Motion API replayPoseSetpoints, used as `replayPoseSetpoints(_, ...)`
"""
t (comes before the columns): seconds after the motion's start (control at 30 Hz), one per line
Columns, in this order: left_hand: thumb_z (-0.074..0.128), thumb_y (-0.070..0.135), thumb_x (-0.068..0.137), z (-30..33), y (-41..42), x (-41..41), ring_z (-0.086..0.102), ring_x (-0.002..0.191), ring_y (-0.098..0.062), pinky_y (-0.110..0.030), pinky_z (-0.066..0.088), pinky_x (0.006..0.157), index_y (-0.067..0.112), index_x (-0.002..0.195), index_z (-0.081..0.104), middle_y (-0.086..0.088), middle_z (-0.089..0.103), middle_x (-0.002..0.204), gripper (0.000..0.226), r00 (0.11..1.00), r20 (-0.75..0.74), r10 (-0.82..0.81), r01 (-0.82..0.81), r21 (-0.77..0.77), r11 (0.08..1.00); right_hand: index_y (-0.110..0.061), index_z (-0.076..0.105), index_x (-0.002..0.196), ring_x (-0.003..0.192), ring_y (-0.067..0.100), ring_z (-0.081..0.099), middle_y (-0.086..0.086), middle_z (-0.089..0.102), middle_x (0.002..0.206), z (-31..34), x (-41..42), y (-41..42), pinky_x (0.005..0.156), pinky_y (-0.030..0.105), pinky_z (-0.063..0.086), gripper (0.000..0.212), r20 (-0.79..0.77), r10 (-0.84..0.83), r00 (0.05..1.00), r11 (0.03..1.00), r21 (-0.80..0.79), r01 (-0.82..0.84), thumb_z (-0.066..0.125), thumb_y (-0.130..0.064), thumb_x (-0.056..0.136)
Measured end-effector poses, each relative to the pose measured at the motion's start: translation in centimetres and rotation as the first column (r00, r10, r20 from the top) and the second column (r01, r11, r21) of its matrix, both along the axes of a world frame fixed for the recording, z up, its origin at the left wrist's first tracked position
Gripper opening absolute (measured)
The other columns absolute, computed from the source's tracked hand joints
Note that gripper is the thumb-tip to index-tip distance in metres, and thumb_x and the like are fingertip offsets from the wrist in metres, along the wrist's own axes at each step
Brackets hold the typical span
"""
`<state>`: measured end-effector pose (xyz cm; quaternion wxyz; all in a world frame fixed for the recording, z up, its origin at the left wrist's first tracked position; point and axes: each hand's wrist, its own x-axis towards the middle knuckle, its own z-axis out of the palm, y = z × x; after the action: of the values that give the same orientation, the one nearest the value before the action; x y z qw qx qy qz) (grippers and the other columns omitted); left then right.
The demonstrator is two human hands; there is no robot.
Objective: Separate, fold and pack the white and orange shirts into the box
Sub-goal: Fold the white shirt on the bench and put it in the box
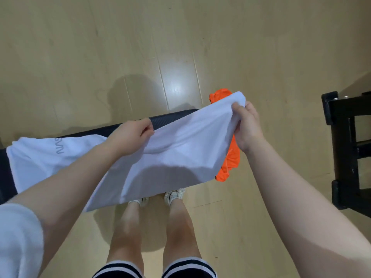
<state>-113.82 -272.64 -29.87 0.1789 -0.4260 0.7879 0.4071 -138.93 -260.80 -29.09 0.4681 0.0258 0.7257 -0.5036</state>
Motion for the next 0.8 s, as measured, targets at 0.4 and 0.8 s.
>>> replayPoseSetpoints(0.4, 0.031, 0.015, 0.089, -5.2, 0.9, 6.1, 0.049, 0.116, -0.036, -0.043, 0.038, 0.094, 0.003, 0.127, 0.049, -0.017, 0.052, 0.131, 0.043, 0.976, 0.118, 0.18, -0.137, -0.303, 0.943, -0.012, 0.055, 0.125, 0.132, 0.034, 0.035, 0.016, 0.038, 0.144, -3.8, 8.5, -2.6, 0.107, 0.038, 0.027, 0.036, -0.45, 0.843, 0.294, 0.511, 0.499, -0.7, 0.046, -0.016, 0.09)
replayPoseSetpoints(0.8, 0.08, 0.005, 0.055, -4.4, -3.0, 20.3, 0.059, 0.066, -0.031, -0.04, 0.037, 0.081, 0.005, 0.069, 0.057, -0.013, 0.057, 0.068, 0.027, 0.899, 0.428, 0.088, 0.126, -0.447, 0.886, -0.014, 0.05, 0.119, 0.111, 0.03, 0.043, 0.008, 0.058, 0.117, -5.3, 21.6, -10.6, 0.085, 0.035, 0.03, 0.029, -0.322, 0.867, -0.38, -0.042, 0.712, -0.701, 0.045, -0.013, 0.09)
